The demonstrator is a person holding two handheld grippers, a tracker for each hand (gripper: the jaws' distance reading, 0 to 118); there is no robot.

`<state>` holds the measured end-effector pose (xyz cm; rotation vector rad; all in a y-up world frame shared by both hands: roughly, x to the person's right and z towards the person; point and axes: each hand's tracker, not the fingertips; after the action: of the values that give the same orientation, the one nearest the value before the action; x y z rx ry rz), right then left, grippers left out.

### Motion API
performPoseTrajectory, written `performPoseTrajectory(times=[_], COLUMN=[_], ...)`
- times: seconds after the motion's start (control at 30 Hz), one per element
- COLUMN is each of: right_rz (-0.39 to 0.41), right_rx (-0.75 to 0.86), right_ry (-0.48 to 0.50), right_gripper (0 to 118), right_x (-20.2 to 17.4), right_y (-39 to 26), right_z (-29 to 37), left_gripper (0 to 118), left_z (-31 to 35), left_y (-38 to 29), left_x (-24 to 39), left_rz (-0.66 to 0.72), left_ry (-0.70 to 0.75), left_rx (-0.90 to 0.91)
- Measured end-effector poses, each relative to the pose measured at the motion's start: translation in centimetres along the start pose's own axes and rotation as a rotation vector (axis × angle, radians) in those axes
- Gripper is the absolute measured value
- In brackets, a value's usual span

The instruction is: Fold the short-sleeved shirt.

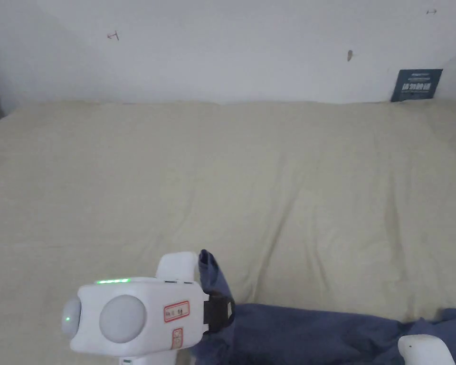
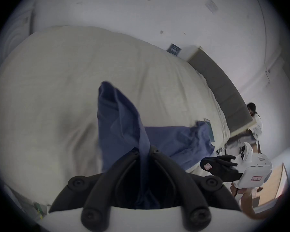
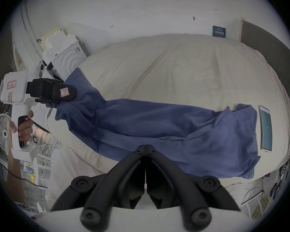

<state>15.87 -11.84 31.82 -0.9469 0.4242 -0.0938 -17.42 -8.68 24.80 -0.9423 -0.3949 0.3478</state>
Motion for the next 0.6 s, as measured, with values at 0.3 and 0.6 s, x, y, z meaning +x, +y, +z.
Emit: performPoseTrajectory(times=[0.3,0.6], right_rz=[-0.113,-0.192], right_rx=[0.064,0.062], right_ry=[-0.061,-0.059], right_gripper=[4,4], right_x=[5.3,8.3], right_y=[-1.7,-3.1], right_z=[3.1,3.2], left_gripper=[7,16], left_z=[-10.7,-17.1], left_y=[0.0,-2.3], left_x=[9.2,14.1], left_rz=[-0.119,-0.198], left_ry=[-0.104,-0.127], left_rx=[-0.203,-0.366])
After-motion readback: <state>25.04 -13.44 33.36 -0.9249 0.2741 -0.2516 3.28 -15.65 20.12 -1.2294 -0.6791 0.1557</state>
